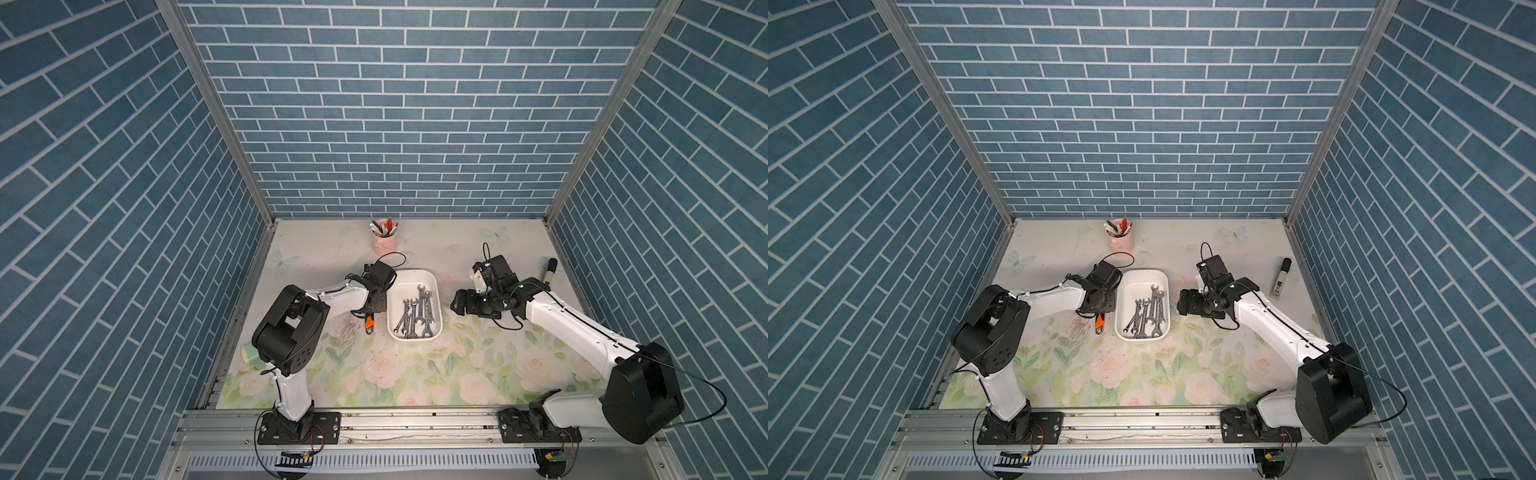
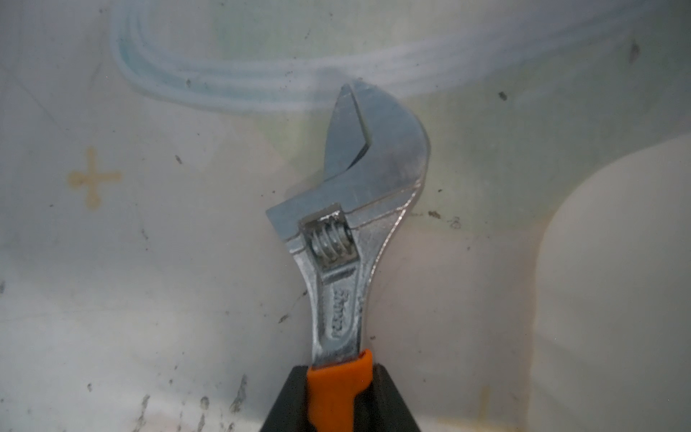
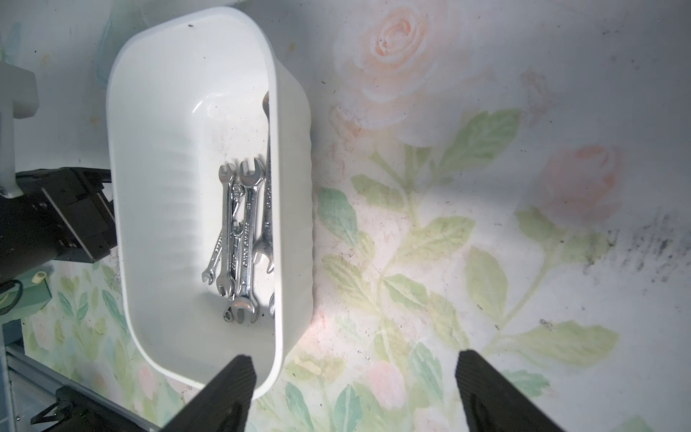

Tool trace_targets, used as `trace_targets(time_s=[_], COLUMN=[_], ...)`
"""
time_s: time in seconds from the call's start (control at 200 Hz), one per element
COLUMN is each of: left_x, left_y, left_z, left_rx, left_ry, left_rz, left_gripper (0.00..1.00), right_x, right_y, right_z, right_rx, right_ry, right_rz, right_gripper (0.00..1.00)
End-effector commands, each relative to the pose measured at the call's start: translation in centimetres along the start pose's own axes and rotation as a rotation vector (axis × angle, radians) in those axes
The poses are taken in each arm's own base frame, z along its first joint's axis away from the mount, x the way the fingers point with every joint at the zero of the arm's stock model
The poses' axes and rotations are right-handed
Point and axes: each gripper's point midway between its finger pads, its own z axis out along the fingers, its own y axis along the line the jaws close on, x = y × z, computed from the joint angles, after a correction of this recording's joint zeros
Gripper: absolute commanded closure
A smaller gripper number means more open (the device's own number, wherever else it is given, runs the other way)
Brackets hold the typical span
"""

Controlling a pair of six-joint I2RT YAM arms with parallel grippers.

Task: Take out the wrench from the storage box
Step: Place the wrench at the center of the board.

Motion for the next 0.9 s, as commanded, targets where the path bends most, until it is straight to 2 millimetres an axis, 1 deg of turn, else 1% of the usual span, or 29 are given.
trace_targets(time_s=[0.0,0.09,0.115,0.165,0.265,0.325,0.425,0.52,0.625,0.715,0.725,0.77,0.895], left_x=[0.5,0.3,0.3,0.2,0.0,-0.4,-1.2,-2.1,-3.2,-4.2,-4.3,-4.7,-5.5], left_y=[0.5,0.4,0.4,0.4,0.4,0.5,0.6,0.8,1.3,1.9,2.0,2.3,3.1], left_z=[0.1,-0.3,-0.3,-0.5,-0.9,-1.5,-3.0,-4.8,-7.1,-9.4,-9.6,-10.8,-13.9], left_rx=[-0.008,-0.002,-0.001,0.001,0.001,0.006,0.015,0.026,0.043,0.053,0.054,0.063,0.097], left_ry=[0.014,0.006,0.004,0.002,0.000,-0.013,-0.043,-0.079,-0.134,-0.191,-0.196,-0.226,-0.299], left_rz=[-0.014,-0.016,-0.017,-0.017,-0.017,-0.023,-0.028,-0.033,-0.040,-0.057,-0.060,-0.074,-0.113], left_gripper=[0.69,0.68,0.66,0.59,0.52,0.47,0.46,0.44,0.41,0.40,0.40,0.40,0.39], right_x=[-0.5,-0.6,-0.6,-0.5,-0.7,-0.8,-1.3,-2.0,-2.6,-2.8,-3.0,-3.3,-3.5], right_y=[0.3,0.6,0.6,0.6,0.9,1.1,1.9,3.1,4.8,6.5,6.4,7.2,9.5], right_z=[-0.8,-1.0,-1.1,-1.1,-1.5,-1.8,-2.5,-3.1,-3.4,-3.2,-3.1,-3.1,-1.8], right_rx=[0.015,0.014,0.016,0.018,0.022,0.026,0.035,0.035,0.031,0.028,0.043,0.048,0.052], right_ry=[-0.010,-0.010,-0.009,-0.006,-0.006,-0.009,-0.016,-0.026,-0.031,-0.015,-0.022,-0.026,-0.009], right_rz=[0.006,-0.001,-0.004,-0.005,-0.008,-0.010,-0.018,-0.029,-0.052,-0.078,-0.080,-0.091,-0.123], right_gripper=[0.12,0.12,0.12,0.12,0.12,0.12,0.12,0.12,0.12,0.12,0.12,0.12,0.13])
